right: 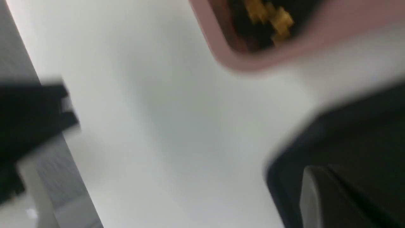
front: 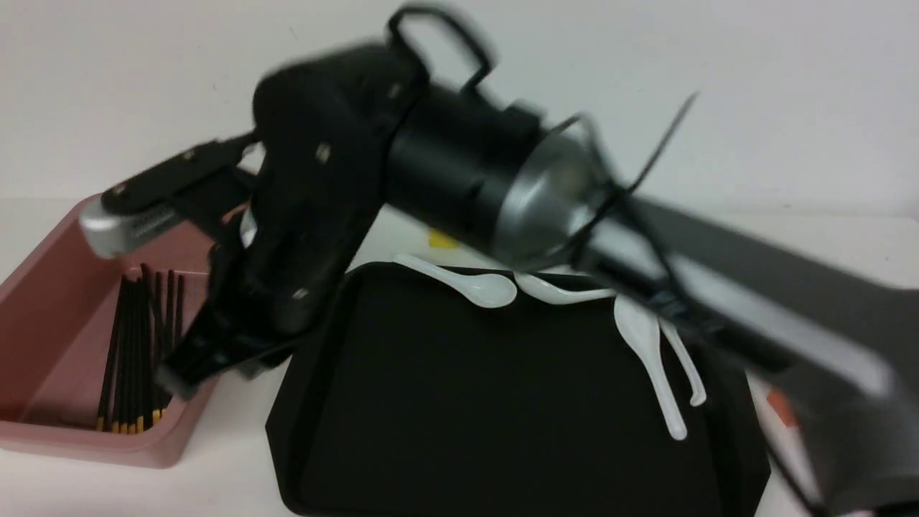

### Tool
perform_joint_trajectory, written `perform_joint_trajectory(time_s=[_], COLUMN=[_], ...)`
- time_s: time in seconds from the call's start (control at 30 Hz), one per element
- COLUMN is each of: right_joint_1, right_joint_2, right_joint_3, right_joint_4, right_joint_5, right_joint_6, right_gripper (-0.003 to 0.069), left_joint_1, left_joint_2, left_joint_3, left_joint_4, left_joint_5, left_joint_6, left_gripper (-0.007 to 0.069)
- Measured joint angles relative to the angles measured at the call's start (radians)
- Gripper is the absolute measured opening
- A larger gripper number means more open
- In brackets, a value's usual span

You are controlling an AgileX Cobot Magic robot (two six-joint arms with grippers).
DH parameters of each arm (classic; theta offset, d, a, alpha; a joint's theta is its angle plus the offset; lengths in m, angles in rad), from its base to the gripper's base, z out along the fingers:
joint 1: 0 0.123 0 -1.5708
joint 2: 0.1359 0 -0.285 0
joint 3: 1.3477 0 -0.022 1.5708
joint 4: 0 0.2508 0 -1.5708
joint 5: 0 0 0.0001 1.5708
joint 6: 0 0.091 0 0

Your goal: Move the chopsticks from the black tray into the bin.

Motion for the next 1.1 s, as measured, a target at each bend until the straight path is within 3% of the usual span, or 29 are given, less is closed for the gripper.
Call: perform_joint_trajectory(time_s=[0.2, 0.43, 0.87, 0.97, 1.1], right_joint_1=[-0.003, -0.003, -0.003, -0.003, -0.003], right_joint_2=[-0.139, -0.376, -1.064, -1.196, -1.457], right_joint_3=[0.063, 0.308, 0.985, 1.111, 1.369], right_joint_4=[-0.048, -0.062, -0.073, -0.073, -0.073], right_joint_5=[0.032, 0.034, 0.024, -0.042, -0.295], right_joint_6=[0.022, 0.037, 0.112, 0.113, 0.114], right_gripper=[0.0005, 0.0005, 0.0005, 0.0006, 0.0006], left_joint_1=[0.0, 0.0, 0.0, 0.0, 0.0], left_joint_2=[0.0, 0.0, 0.0, 0.0, 0.0], left_joint_3=[0.0, 0.0, 0.0, 0.0, 0.0], left_joint_4=[0.0, 0.0, 0.0, 0.0, 0.0], left_joint_5=[0.0, 0.0, 0.0, 0.0, 0.0], left_joint_6=[0.0, 0.0, 0.0, 0.0, 0.0], left_gripper=[0.0239, 0.0239, 0.0239, 0.0239, 0.0239])
